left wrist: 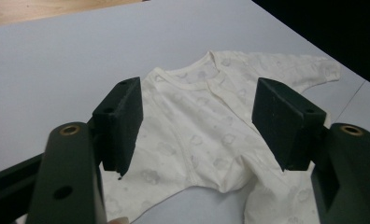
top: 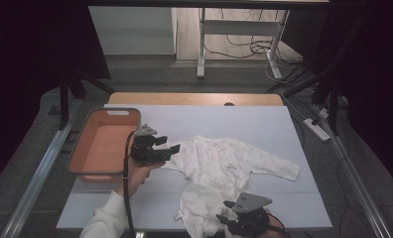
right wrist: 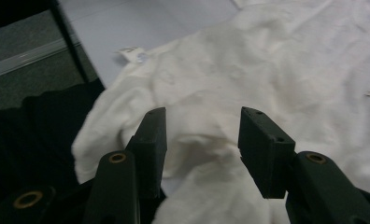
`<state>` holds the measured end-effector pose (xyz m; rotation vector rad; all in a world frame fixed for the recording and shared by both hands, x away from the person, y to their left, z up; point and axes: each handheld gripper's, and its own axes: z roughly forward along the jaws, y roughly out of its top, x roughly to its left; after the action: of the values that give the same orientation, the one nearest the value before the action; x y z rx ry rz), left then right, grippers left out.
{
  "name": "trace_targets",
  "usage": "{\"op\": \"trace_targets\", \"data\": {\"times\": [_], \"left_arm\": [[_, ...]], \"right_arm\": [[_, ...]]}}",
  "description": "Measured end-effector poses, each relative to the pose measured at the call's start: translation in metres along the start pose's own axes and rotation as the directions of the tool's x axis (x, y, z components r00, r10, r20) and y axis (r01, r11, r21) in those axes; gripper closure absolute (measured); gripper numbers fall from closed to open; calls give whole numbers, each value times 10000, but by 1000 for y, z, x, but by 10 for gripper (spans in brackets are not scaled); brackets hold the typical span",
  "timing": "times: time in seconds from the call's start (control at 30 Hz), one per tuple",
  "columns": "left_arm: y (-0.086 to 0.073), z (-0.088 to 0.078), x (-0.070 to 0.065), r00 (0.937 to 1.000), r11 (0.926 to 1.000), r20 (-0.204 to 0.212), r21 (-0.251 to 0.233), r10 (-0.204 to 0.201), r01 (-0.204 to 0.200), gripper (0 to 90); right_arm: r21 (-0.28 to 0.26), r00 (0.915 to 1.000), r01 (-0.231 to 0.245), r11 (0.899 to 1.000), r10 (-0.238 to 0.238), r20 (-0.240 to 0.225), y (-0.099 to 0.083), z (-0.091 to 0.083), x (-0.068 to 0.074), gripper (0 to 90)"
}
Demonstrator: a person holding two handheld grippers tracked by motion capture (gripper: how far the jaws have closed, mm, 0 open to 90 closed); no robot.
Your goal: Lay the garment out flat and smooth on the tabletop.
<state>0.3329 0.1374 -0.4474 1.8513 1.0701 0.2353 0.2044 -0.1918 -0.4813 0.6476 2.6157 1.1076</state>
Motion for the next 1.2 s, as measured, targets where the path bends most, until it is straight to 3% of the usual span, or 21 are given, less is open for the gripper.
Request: {"op": "trace_targets", "data": {"times": [0.23,0.33,0.43,0.57,0.7,0.83,1.0,1.2], "left_arm": [[0,0,-1,10000,10000,-8,-3,22,-22,338],[0,0,-1,10000,10000,-3,20,53,-53,338],[0,1,-1,10000,10000,-1,29,51,-51,338],[0,0,-1,10000,10000,-4,14,47,-47,338],[0,-1,0,10000,10000,-17,-2,51,-51,338],[0,0,-2,10000,10000,0,10,54,-54,338],[0,1,-2,10000,10000,6,41,74,-74,338],[0,0,0,10000,10000,-10,18,35,-35,337]], "right_arm": [[114,9955,857,9963,-852,-413,5,9,28,525],[351,9921,1119,9931,-1096,-604,6,18,33,525],[641,9904,1197,9907,-1146,-779,5,27,34,531],[1416,9899,1389,9801,-1333,-484,3,37,32,542],[1901,9932,1153,9750,-1098,-393,-3,43,25,555],[1896,9912,1326,9729,-1296,-282,-4,44,26,604],[1917,9862,1640,9676,-1560,-563,-2,42,30,787],[2264,9847,1725,9586,-1621,-640,-4,32,30,823]]}}
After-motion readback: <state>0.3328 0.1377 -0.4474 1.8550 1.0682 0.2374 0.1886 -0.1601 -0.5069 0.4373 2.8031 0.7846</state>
